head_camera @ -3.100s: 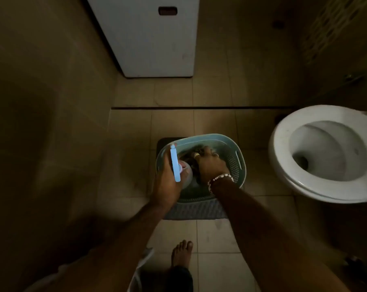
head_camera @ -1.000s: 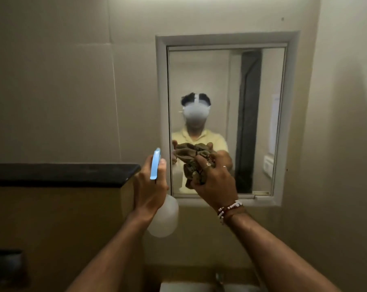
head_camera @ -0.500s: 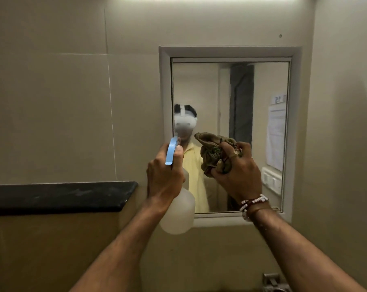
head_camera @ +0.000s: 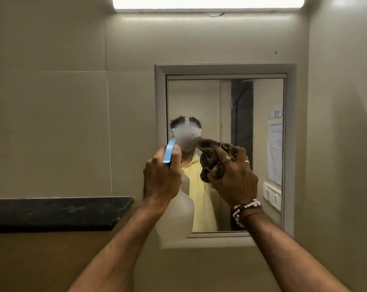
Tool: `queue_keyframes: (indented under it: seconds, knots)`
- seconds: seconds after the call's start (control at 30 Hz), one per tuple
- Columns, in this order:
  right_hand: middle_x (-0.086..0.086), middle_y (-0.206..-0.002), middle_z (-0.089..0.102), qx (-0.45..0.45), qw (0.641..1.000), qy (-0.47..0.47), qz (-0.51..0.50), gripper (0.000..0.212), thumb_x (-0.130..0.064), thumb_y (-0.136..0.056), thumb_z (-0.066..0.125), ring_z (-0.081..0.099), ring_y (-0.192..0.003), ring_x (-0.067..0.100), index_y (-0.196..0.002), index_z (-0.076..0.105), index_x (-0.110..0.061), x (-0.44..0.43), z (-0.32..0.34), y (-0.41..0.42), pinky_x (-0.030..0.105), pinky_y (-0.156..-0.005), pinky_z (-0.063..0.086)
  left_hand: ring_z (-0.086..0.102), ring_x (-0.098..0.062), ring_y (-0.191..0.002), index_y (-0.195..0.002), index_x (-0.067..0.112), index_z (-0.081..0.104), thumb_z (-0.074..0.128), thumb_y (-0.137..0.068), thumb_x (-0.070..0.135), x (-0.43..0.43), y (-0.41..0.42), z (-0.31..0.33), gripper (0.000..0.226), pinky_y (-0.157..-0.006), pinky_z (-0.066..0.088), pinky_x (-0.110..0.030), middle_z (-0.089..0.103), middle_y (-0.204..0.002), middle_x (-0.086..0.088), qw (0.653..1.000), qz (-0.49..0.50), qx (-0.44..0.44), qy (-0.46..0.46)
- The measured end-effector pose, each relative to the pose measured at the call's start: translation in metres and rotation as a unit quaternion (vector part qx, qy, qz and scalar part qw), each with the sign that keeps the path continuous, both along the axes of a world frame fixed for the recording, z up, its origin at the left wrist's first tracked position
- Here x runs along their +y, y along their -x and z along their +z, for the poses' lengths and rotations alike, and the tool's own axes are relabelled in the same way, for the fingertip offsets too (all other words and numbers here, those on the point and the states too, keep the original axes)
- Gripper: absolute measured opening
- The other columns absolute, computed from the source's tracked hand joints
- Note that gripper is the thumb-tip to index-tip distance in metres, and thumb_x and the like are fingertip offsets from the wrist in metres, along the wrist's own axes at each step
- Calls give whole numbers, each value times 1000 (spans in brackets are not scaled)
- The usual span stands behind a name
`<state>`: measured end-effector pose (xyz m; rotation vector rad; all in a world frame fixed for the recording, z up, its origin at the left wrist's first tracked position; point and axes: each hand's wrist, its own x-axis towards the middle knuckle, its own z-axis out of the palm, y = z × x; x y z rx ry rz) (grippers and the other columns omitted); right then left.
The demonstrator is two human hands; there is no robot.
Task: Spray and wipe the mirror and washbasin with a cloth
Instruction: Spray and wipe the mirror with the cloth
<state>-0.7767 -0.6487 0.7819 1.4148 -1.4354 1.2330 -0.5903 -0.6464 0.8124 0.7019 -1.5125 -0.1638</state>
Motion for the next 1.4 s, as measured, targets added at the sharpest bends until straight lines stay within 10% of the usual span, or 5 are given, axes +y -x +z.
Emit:
queue_keyframes:
  seconds: [0.17, 1.03, 1.4]
  knots:
    - [15, -139, 40, 23, 999, 9, -26, 74, -40, -64, 80, 41, -121, 36, -132, 54, -25, -9, -3, -1, 49, -85, 49, 68, -22, -57, -88, 20, 58, 36, -103, 43, 1, 1, 1, 35, -52, 59, -36, 66, -69, -7, 1000, 16, -7, -5]
    - [13, -137, 41, 34, 998, 48, -10, 80, -44, -61, 83, 44, -119, 36, -131, 49, -28, -19, -4, 1, 46, -85, 44, 53, 2, -36, -60, 25, 54, 48, -101, 33, -5, 7, 17, 42, -35, 36, -8, 52, -38, 12, 998, -14, 15, -61]
    - [16, -135, 51, 150, 987, 53, -26, 51, -51, -82, 54, 51, -119, 39, -128, 58, -30, -34, -23, -21, 51, -90, 38, 54, 7, -44, -61, 26, 49, 46, -102, 24, -4, -3, 14, 41, -37, 35, -6, 44, -50, 11, 999, 19, 32, 16]
